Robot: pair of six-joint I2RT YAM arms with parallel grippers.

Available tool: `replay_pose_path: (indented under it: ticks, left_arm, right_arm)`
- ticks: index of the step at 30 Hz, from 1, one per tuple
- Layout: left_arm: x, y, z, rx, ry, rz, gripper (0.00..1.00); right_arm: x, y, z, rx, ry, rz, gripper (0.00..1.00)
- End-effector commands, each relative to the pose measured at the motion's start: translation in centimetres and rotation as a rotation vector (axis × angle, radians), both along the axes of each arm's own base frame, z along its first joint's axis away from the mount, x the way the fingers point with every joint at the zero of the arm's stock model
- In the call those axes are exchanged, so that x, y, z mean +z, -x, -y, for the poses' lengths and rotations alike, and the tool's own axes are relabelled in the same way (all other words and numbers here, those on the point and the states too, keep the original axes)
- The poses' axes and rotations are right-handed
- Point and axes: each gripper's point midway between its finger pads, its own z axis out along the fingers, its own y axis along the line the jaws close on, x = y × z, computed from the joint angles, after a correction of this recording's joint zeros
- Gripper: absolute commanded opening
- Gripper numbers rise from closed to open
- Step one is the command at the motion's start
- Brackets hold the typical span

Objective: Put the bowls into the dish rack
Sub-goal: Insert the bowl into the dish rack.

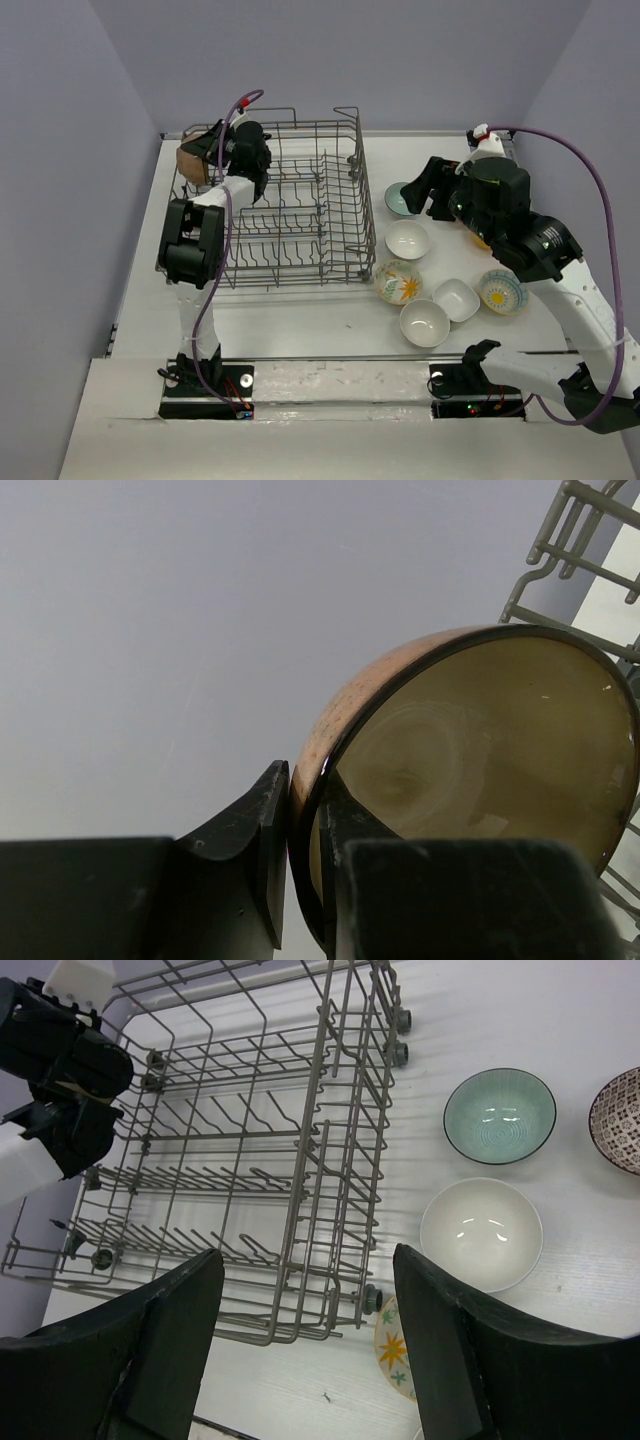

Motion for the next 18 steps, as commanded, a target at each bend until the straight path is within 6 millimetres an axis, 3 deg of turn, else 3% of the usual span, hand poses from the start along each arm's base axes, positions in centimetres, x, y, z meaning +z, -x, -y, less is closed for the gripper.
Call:
replay_pose_path:
  ticks: [1, 18]
  left_arm:
    - [2.7, 0.6, -0.4, 0.013, 0.033, 0.134, 0.0]
    - [-0.3, -0.6, 1.1, -0.003, 0.007, 0.051, 0.0]
  right_arm:
    - [1.2, -0.2, -0.4, 0.016, -0.017, 0.049, 0.74]
    - [0.9, -0.5, -0.4, 0.011, -0.008, 0.047, 0.75]
